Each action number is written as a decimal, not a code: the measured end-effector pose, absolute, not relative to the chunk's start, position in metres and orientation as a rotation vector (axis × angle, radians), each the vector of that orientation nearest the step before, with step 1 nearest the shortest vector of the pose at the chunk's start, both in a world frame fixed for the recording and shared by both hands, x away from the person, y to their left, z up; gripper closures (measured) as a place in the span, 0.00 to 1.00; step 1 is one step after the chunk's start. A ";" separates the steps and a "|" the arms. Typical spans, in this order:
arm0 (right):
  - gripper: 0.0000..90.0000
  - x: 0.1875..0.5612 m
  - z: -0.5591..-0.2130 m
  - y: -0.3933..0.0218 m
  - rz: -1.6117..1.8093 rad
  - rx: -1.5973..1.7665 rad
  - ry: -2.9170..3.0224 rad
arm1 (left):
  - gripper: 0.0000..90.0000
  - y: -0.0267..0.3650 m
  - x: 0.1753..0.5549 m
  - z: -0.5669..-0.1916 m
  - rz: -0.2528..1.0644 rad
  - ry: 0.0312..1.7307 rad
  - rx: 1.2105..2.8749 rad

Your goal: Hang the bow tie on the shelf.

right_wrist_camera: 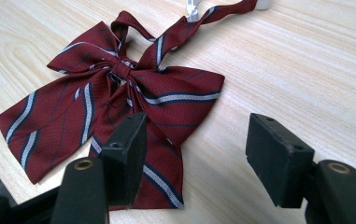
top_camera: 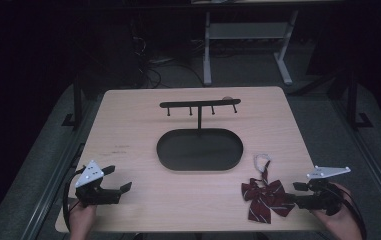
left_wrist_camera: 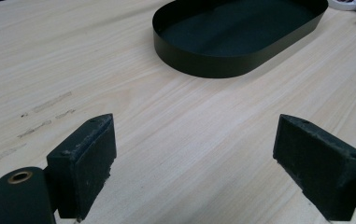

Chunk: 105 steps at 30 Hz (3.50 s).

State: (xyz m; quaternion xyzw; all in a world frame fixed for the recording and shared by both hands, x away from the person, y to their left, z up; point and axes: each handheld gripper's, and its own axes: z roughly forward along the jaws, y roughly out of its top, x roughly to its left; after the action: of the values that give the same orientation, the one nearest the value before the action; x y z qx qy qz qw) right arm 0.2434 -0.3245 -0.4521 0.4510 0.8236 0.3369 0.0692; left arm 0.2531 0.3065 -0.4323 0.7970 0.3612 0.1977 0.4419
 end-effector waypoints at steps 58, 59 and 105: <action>0.52 0.332 -0.398 -0.273 0.893 1.262 2.635 | 0.14 0.309 0.251 -0.432 0.461 0.861 1.983; 0.52 0.335 -0.397 -0.272 0.882 1.275 2.636 | 0.14 0.309 0.251 -0.432 0.462 0.862 1.982; 0.76 0.400 -0.437 -0.264 0.527 1.379 2.682 | 0.14 0.305 0.252 -0.435 0.435 0.852 1.993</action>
State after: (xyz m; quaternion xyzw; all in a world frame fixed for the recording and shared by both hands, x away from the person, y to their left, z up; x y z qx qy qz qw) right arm 0.3997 -0.2639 -0.4368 0.4500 0.8754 0.1719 0.0403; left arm 0.2520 0.3055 -0.4345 0.8056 0.3444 0.1760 0.4488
